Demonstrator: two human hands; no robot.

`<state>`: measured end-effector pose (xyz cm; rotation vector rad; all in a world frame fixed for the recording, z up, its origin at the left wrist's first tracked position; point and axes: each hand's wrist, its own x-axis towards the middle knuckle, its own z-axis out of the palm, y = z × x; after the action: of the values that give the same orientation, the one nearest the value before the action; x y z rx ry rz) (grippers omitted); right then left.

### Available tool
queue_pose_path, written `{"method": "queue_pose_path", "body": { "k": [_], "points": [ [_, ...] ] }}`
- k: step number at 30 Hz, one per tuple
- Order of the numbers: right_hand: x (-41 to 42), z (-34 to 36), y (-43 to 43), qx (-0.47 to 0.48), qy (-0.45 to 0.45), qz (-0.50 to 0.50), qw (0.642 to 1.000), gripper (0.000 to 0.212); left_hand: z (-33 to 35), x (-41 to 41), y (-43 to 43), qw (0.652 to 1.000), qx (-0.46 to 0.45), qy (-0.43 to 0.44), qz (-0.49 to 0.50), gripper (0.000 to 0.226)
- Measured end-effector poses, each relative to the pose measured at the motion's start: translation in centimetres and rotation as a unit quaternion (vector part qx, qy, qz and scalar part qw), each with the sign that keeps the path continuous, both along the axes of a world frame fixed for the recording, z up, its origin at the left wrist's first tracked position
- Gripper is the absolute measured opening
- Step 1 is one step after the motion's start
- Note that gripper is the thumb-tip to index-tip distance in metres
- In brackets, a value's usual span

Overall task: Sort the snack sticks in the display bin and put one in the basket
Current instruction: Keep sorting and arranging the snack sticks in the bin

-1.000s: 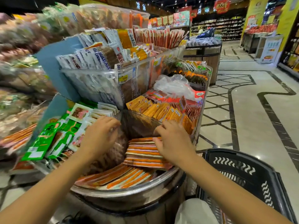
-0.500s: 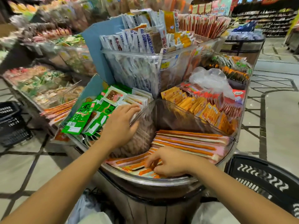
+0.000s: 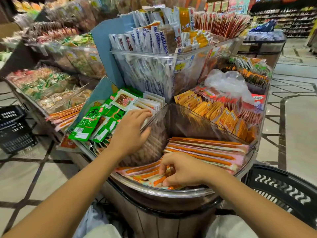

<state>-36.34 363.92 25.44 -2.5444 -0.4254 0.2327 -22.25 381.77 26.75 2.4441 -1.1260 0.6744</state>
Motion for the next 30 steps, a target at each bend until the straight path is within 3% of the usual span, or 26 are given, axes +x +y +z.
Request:
{"method": "queue_pose_path", "body": {
  "k": [6, 13, 18, 24, 30],
  "points": [
    [-0.5, 0.7, -0.1, 0.167, -0.025, -0.032, 0.985, 0.021, 0.2, -0.2, 0.0, 1.000, -0.011, 0.014, 0.004, 0.048],
    [-0.5, 2.3, -1.5, 0.355, -0.133, -0.153, 0.913, 0.031, 0.2, -0.3, -0.1, 1.000, -0.009, 0.019, 0.005, 0.045],
    [-0.9, 4.8, -2.9, 0.369, -0.208, -0.223, 0.878, 0.058, 0.1, -0.3, -0.1, 1.000, -0.009, 0.014, 0.012, 0.043],
    [-1.5, 6.7, -4.1, 0.348, -0.220, -0.238, 0.880, 0.018, 0.2, -0.4, -0.1, 1.000, -0.010, 0.005, 0.010, 0.047],
    [-2.0, 7.7, -4.2, 0.402, -0.205, -0.264, 0.852, 0.037, 0.1, -0.4, 0.0, 1.000, -0.006, 0.002, 0.010, 0.046]
  ]
}}
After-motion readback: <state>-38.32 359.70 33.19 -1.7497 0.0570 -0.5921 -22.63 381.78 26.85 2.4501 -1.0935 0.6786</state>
